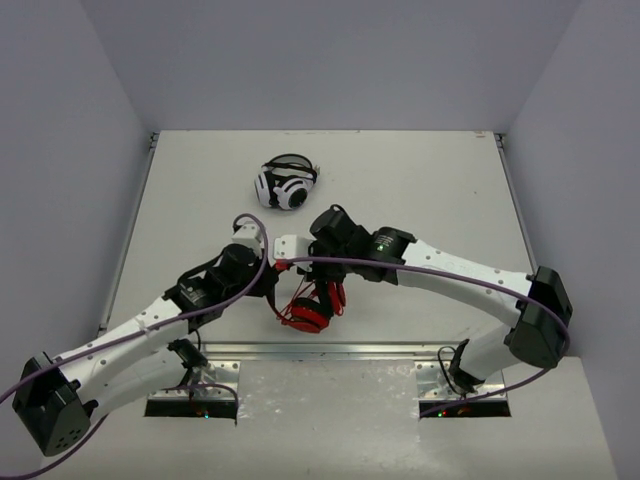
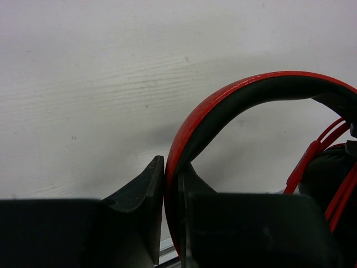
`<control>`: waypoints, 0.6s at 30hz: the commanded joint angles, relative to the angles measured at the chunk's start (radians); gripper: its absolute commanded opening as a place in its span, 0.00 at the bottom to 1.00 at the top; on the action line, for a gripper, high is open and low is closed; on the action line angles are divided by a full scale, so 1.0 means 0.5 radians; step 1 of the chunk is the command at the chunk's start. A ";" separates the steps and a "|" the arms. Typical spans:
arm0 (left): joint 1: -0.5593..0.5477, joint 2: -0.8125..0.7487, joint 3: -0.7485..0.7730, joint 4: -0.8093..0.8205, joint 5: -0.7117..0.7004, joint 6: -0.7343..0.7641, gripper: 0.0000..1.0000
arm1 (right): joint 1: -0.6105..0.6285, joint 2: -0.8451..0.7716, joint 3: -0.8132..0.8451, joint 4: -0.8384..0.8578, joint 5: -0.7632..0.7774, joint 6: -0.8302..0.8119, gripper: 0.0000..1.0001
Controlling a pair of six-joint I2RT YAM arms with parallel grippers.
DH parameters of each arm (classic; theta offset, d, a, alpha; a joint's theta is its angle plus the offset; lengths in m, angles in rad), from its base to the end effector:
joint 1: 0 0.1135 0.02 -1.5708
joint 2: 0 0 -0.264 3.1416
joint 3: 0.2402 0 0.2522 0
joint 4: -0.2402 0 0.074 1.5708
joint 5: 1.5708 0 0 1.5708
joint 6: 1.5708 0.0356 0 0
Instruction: Wrap the headphones
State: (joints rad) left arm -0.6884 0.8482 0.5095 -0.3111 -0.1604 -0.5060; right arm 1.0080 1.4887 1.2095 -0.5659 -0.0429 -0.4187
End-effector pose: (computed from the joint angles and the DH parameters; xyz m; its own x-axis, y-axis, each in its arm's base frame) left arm 0.1452 -0.1121 0.2207 -0.6651 -0.0724 -0.7433 0.2362 0.9238 -0.3014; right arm 0.1711 0.2741 0.2848 -0.0149 -0.7850 -0.6194 -0.9481 0.2078 -0.2405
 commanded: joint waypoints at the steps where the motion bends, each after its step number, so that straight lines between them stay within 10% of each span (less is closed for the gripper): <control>1: -0.016 -0.037 0.229 -0.055 -0.118 -0.092 0.00 | -0.040 -0.084 -0.044 0.043 -0.003 0.037 0.12; 18: -0.016 0.126 0.567 -0.307 -0.323 0.018 0.00 | -0.062 -0.087 -0.127 0.171 -0.049 0.095 0.25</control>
State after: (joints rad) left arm -0.6949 0.9195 0.7181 -0.5659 -0.2779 -0.4606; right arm 0.9833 1.4704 1.1683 -0.4599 -0.0540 -0.3927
